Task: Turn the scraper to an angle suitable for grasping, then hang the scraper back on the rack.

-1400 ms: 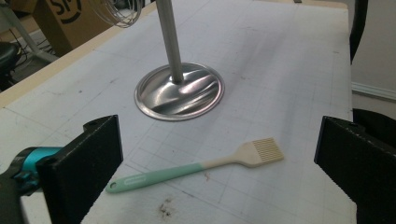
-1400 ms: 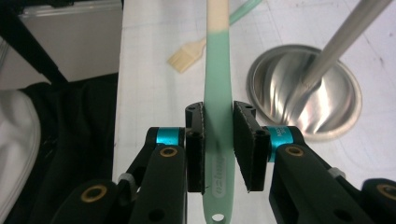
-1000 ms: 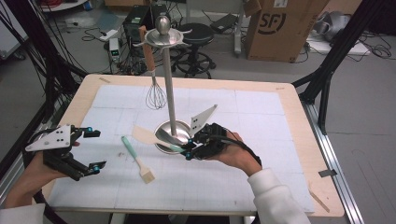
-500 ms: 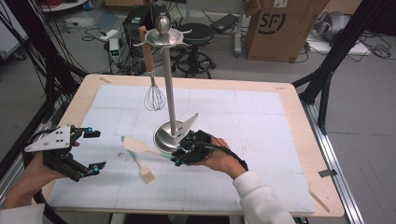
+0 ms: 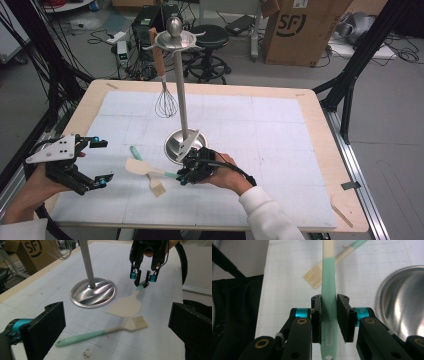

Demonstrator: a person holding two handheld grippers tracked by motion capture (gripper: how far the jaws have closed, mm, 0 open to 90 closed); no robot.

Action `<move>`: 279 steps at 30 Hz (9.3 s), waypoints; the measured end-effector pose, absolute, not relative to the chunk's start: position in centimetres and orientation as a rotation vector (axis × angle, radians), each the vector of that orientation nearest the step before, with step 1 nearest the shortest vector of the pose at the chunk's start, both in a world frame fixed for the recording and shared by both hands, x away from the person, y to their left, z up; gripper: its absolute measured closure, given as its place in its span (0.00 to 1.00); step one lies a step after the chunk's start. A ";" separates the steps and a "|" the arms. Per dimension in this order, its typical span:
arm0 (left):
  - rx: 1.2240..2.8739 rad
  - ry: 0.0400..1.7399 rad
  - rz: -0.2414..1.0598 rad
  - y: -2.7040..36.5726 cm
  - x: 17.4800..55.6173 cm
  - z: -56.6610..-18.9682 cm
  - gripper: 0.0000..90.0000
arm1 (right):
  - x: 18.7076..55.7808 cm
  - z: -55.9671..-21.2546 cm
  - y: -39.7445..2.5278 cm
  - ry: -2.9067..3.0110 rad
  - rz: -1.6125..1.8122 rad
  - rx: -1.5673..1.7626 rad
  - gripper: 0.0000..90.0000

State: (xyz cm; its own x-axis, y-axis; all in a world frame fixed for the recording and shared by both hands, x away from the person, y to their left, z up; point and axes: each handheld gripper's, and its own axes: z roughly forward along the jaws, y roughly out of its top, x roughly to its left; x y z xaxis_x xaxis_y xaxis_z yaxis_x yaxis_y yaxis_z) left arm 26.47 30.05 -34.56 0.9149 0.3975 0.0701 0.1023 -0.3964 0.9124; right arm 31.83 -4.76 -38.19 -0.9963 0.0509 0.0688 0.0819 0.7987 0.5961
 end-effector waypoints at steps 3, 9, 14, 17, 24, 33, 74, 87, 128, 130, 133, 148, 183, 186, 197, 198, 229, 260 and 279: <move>1.971 0.358 0.334 30.0 26.5 -34.6 0.02 | 31.8 -38.8 -4.3 -2.940 -0.940 -0.098 0.83; 1.974 0.357 0.330 29.9 26.5 -34.7 0.02 | 31.6 -39.6 -3.5 -2.967 -0.889 -0.096 0.83; 1.979 0.355 0.325 29.7 26.6 -34.7 0.02 | 31.6 -40.0 -2.9 -2.976 -0.881 -0.100 0.83; 1.980 0.356 0.324 29.7 26.6 -34.8 0.02 | 31.6 -40.1 -2.6 -2.987 -0.878 -0.114 0.83; 1.980 0.358 0.324 29.7 26.6 -34.8 0.02 | 31.4 -40.5 -1.9 -3.009 -0.852 -0.115 0.82; 1.982 0.354 0.322 29.6 26.6 -34.8 0.02 | 31.5 -40.5 -2.0 -2.981 -0.927 -0.116 0.62; 2.006 0.365 0.316 28.9 26.9 -35.2 0.02 | 30.5 -34.5 -18.7 -2.879 -1.463 -0.369 0.00; 2.009 0.362 0.314 28.9 26.9 -35.3 0.02 | 29.7 -34.3 -24.5 -2.876 -1.639 -0.591 0.00; 2.099 0.275 0.295 26.5 27.6 -30.3 0.02 | 28.2 -35.3 -31.7 -2.761 -1.835 -0.865 0.00; 2.121 0.255 0.295 26.0 27.7 -29.6 0.02 | 28.2 -35.3 -31.7 -2.757 -1.835 -0.870 0.00; 2.149 0.232 0.296 25.2 27.9 -28.8 0.02 | 28.2 -35.4 -31.6 -2.761 -1.825 -0.863 0.00; 2.290 0.101 0.235 20.5 29.1 -27.8 0.02 | 28.3 -35.3 -31.4 -2.764 -1.824 -0.851 0.00; 2.586 0.082 0.037 13.8 31.6 -36.4 0.02 | 28.3 -35.3 -31.2 -2.751 -1.829 -0.822 0.00; 2.622 0.082 0.035 13.2 31.6 -37.0 0.02 | 28.3 -35.3 -31.2 -2.747 -1.832 -0.824 0.00; 2.690 0.087 -0.021 11.9 31.9 -38.7 0.08 | 28.5 -35.4 -31.0 -2.748 -1.816 -0.816 0.00; 2.697 0.082 -0.026 11.8 32.0 -38.8 0.08 | 28.5 -35.4 -31.0 -2.749 -1.816 -0.815 0.00; 2.821 0.100 -0.122 11.3 32.3 -40.5 0.46 | 28.4 -35.4 -30.9 -2.751 -1.817 -0.816 0.00; 2.810 0.124 -0.083 12.3 32.4 -39.3 0.87 | 28.6 -35.5 -30.8 -2.751 -1.809 -0.815 0.00; 2.503 0.206 -0.048 16.9 31.9 -33.9 0.88 | 28.7 -35.5 -30.7 -2.756 -1.810 -0.810 0.00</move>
State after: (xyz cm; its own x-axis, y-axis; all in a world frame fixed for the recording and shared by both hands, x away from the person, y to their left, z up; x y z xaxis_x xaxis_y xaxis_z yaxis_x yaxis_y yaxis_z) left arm 31.93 16.92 -33.87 0.9871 0.1368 -0.0826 0.1592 -0.7962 0.5838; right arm 28.67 -30.71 -35.50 -0.8560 0.5149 0.0466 0.2474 0.3288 0.9114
